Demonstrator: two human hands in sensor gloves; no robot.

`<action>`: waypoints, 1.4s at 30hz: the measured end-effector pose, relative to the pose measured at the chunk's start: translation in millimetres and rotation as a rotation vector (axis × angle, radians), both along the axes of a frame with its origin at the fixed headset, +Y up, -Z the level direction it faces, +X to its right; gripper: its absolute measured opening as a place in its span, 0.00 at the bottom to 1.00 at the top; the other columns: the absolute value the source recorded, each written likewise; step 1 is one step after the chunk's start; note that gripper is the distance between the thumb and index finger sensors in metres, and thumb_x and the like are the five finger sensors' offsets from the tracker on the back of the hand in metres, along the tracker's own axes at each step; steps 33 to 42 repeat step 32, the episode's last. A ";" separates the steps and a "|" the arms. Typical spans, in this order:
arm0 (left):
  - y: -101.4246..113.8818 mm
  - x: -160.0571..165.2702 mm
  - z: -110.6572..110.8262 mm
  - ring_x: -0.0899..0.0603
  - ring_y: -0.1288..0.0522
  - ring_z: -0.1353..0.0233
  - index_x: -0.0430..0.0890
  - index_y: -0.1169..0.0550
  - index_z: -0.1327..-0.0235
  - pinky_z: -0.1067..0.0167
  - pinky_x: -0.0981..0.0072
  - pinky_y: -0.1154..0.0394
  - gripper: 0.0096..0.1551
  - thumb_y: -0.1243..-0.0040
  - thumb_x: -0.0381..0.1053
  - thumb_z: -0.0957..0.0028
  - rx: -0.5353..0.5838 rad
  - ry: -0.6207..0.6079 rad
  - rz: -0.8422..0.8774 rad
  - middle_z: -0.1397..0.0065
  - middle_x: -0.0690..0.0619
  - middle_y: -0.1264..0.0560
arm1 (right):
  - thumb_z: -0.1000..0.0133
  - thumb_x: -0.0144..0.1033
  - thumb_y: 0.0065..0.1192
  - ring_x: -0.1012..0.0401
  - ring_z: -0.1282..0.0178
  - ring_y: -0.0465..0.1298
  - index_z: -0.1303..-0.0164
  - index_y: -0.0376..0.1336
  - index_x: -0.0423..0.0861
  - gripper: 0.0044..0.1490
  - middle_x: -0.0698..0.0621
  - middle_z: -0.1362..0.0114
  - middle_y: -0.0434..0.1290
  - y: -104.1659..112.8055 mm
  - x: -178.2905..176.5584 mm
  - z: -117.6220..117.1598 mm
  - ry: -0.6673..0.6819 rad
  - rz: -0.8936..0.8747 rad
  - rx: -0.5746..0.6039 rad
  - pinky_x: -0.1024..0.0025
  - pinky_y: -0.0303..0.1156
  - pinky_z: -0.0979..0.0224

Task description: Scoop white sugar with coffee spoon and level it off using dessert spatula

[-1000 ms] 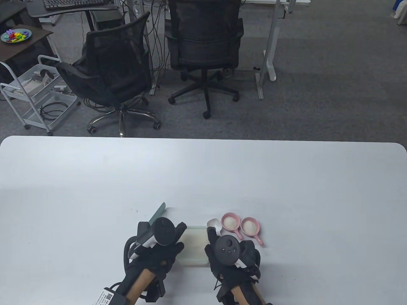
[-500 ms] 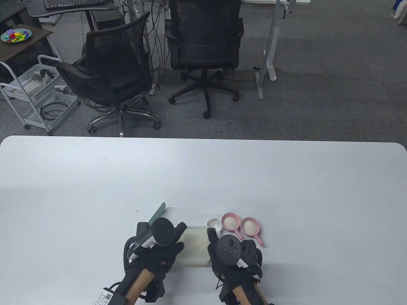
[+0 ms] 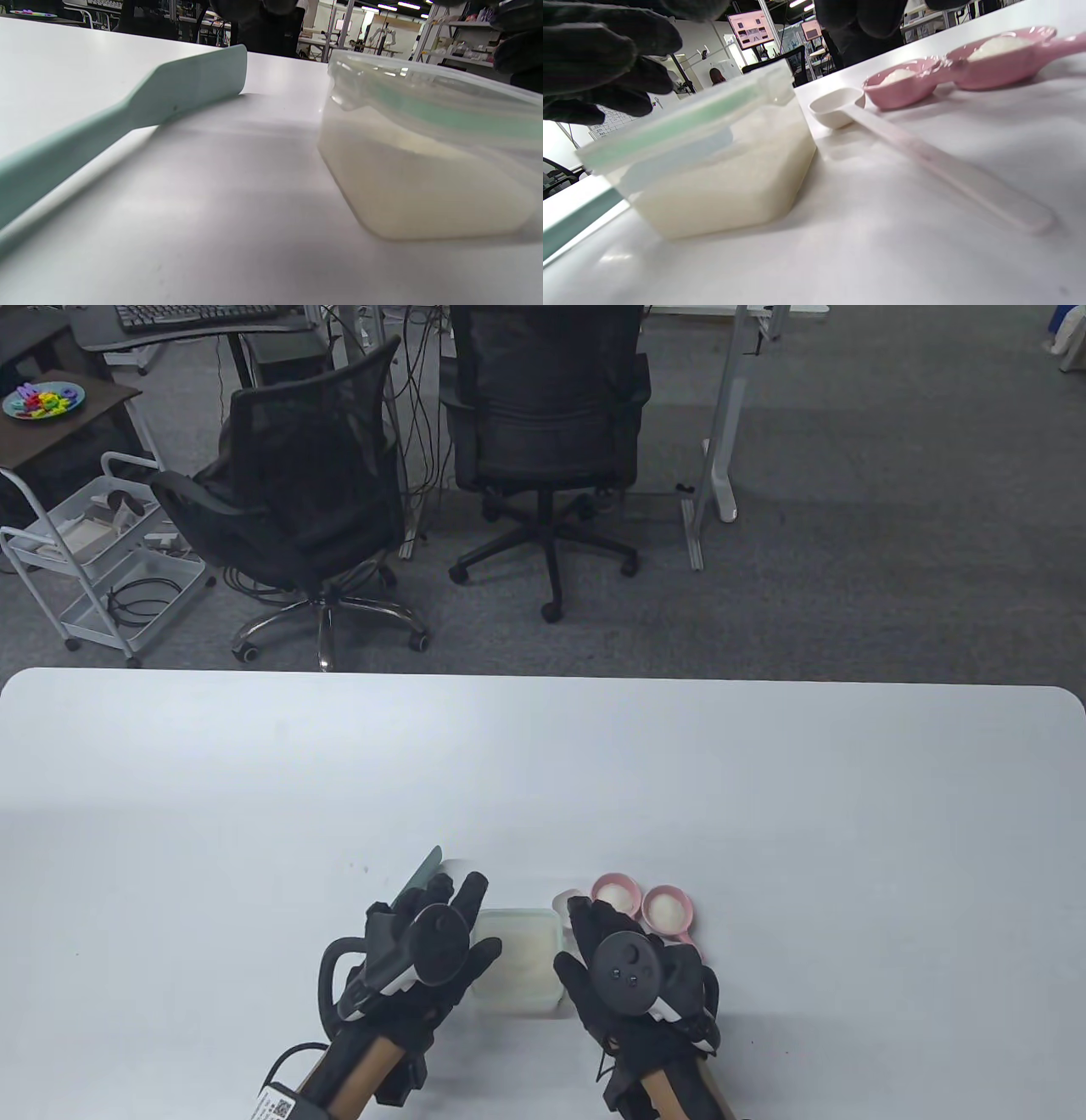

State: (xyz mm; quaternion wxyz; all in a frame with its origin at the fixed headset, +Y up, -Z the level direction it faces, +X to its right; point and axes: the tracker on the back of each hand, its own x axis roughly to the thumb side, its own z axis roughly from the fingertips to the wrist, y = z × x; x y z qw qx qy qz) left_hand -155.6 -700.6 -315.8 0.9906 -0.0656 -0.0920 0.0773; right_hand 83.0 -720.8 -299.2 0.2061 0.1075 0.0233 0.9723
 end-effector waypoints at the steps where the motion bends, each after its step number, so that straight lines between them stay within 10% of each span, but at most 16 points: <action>1: 1.0 -0.3 0.5 0.29 0.48 0.08 0.67 0.54 0.10 0.21 0.23 0.51 0.47 0.54 0.76 0.40 0.012 -0.008 0.007 0.05 0.49 0.54 | 0.33 0.52 0.52 0.34 0.10 0.52 0.10 0.39 0.45 0.48 0.34 0.06 0.46 1.2 0.4 0.5 -0.002 0.001 0.008 0.27 0.47 0.18; 42: 1.5 4.8 5.1 0.27 0.58 0.08 0.68 0.56 0.10 0.23 0.22 0.57 0.51 0.55 0.79 0.43 0.111 -0.054 -0.049 0.06 0.48 0.63 | 0.34 0.57 0.51 0.33 0.09 0.45 0.10 0.33 0.45 0.54 0.34 0.05 0.36 1.8 -3.9 4.0 0.002 0.054 0.033 0.26 0.43 0.18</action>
